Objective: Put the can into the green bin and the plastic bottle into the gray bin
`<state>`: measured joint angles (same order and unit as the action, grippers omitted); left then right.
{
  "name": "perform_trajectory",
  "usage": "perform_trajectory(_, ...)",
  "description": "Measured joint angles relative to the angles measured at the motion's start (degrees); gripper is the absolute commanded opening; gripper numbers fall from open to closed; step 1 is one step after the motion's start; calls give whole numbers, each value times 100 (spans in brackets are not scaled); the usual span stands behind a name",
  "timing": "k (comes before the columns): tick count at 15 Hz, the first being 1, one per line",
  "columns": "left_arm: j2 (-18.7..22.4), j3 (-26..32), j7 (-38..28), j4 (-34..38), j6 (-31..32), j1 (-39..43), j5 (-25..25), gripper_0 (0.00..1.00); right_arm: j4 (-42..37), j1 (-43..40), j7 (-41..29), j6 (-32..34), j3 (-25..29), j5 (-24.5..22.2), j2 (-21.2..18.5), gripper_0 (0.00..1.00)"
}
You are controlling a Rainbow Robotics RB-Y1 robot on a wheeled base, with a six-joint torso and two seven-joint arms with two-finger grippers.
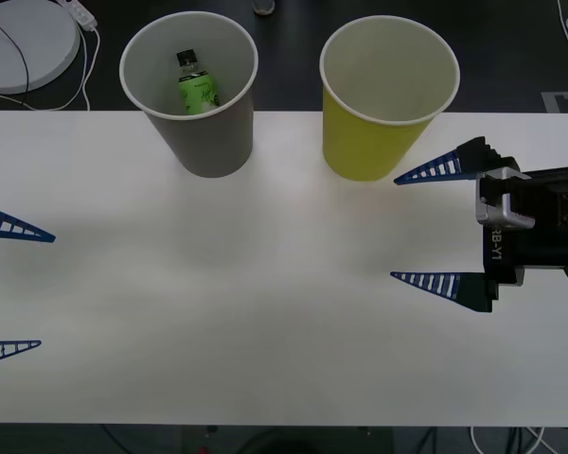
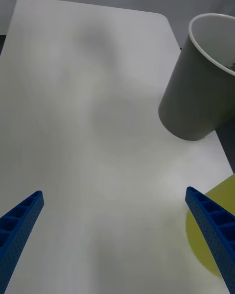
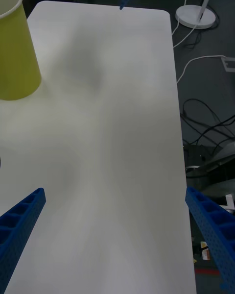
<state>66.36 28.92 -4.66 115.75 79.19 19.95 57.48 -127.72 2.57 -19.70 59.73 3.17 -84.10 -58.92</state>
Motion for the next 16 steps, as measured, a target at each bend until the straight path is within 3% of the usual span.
perform_trajectory(7,0,0,0,0,0,0,0,100,580,-422,1632,309,283,905,-181,100)
perform_trajectory(16,0,0,0,0,0,0,0,100,1364,-661,1621,1219,667,1576,-291,100)
